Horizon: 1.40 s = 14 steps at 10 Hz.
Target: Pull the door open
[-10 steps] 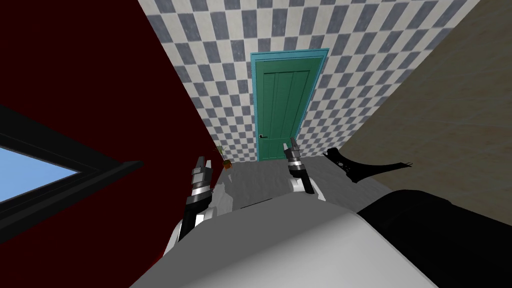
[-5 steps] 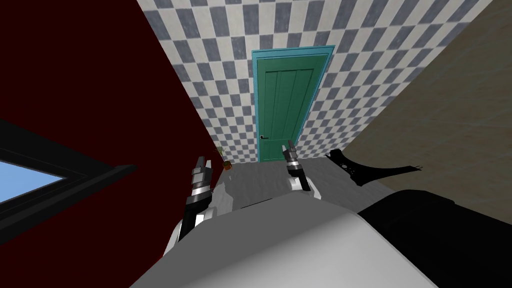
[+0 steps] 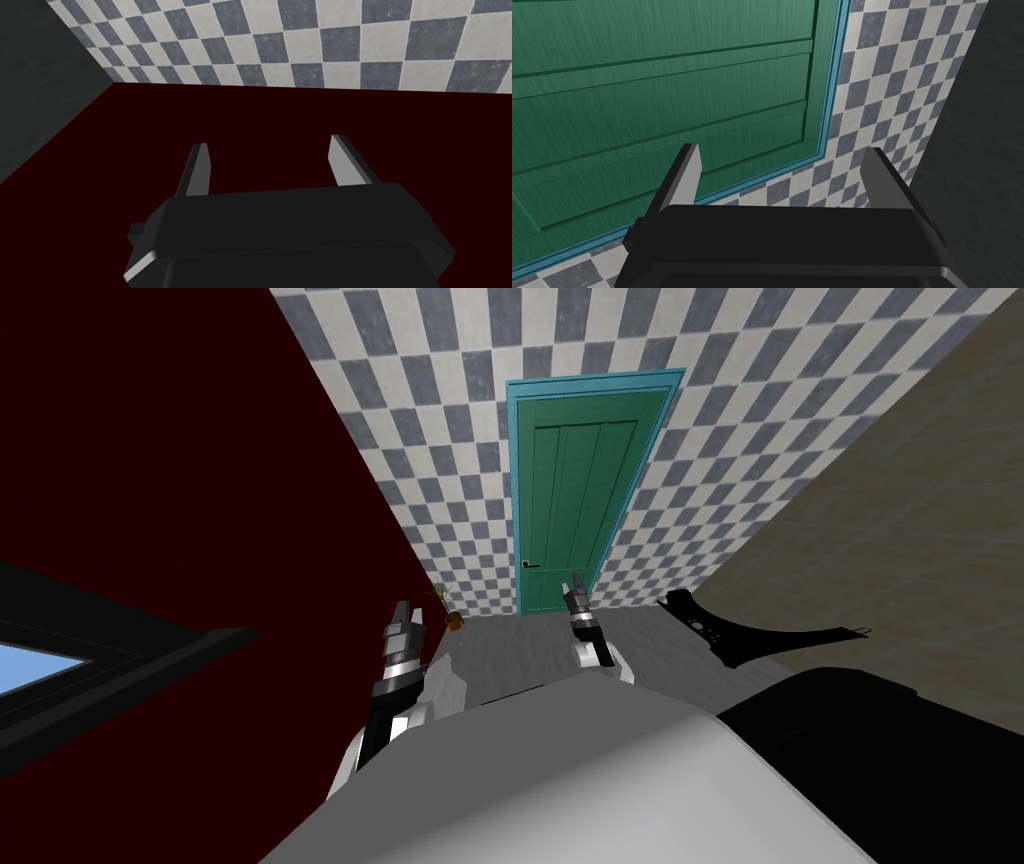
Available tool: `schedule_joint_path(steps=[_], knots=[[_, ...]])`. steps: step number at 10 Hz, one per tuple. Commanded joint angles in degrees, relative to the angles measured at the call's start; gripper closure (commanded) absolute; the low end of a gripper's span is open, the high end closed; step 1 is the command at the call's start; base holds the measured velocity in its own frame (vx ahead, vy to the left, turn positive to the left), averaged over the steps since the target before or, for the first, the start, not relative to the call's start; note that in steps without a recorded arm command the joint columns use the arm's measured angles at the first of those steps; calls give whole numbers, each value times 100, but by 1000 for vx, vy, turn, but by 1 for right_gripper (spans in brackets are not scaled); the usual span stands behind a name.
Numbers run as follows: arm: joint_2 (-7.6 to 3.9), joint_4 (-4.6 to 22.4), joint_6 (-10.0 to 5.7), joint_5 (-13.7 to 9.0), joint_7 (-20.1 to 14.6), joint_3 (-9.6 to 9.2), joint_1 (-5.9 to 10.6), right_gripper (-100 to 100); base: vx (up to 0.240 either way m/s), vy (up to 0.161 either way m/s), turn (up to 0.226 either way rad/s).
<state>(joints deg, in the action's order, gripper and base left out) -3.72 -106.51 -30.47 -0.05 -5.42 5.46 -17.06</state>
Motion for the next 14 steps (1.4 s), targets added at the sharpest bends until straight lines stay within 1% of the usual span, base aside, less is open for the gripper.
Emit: schedule_joint_path(steps=[1, 2, 5, 6, 9, 10, 13, 14], knots=[[-51, 286, -60, -33, 8, 51, 132, -100, 109, -7, 16], [-51, 325, -60, -33, 8, 51, 132, -100, 70, 2, 8], [-99, 866, -186, -75, 43, 107, 337, -100, 74, 2, 17], [-113, 1002, -230, -89, 56, 126, 409, -100, 106, -16, 24], [-154, 1576, -361, -132, 92, 184, 624, -100, 97, -8, 23], [-154, 1622, -361, -132, 92, 184, 624, -100, 62, -1, 5], [-189, 2142, -497, -176, 130, 244, 844, -100, 71, 0, 17], [-189, 2204, -497, -176, 130, 244, 844, -100, 60, -9, 7]])
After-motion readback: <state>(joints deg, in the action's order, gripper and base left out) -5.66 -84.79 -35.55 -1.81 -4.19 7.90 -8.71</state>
